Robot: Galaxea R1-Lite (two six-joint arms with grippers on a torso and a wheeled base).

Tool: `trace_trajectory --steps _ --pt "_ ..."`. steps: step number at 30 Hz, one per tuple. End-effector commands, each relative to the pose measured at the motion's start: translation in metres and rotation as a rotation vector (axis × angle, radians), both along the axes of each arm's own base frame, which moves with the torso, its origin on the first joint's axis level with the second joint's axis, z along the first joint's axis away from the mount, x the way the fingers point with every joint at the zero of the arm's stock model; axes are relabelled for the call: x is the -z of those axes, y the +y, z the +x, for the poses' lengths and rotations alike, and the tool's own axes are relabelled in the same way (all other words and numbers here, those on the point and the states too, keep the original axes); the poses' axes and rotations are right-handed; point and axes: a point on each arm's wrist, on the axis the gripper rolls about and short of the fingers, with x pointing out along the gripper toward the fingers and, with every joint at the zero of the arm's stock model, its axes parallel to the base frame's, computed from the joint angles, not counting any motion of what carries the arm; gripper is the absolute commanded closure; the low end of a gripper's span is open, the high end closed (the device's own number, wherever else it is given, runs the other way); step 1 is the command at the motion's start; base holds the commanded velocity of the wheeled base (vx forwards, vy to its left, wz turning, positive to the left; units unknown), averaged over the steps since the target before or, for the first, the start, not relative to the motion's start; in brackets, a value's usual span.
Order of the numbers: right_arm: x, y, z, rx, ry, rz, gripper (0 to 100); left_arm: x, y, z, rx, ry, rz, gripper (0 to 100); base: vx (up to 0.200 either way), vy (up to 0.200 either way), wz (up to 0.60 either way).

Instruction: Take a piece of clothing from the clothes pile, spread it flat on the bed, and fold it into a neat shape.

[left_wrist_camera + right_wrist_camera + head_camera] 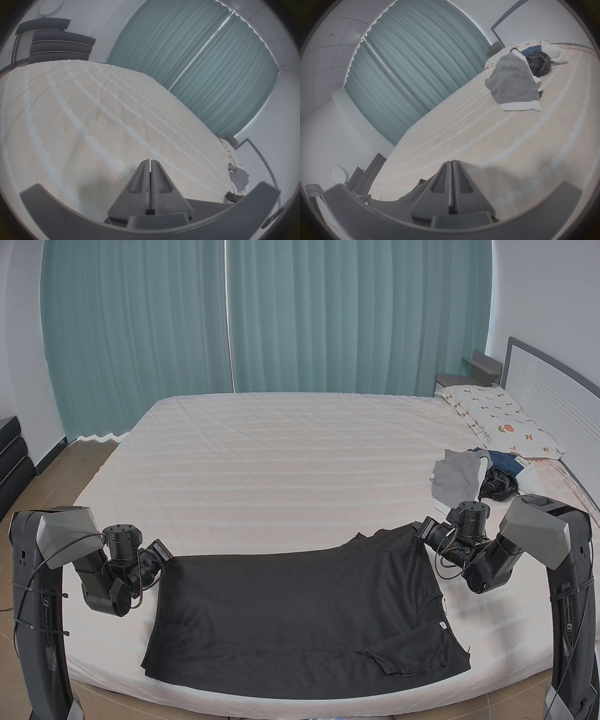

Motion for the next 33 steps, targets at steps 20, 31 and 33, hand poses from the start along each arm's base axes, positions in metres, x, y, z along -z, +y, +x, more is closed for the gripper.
trace_trajectory --steps 20,31,33 --pt "-0.02 -0.01 -0.037 -0.104 0.052 0.03 100 -0.012 0.013 -0.021 0.107 -0.071 -0.006 100 0.0 0.0 0.0" --pt "-0.026 -0.021 -0.072 -0.189 0.129 0.051 100 -0.018 0.028 -0.043 0.242 -0.109 -0.015 100 0.0 0.0 0.0" --pt "-0.025 -0.022 -0.077 -0.195 0.144 0.052 100 -0.018 0.029 -0.043 0.247 -0.11 -0.019 100 0.0 0.0 0.0"
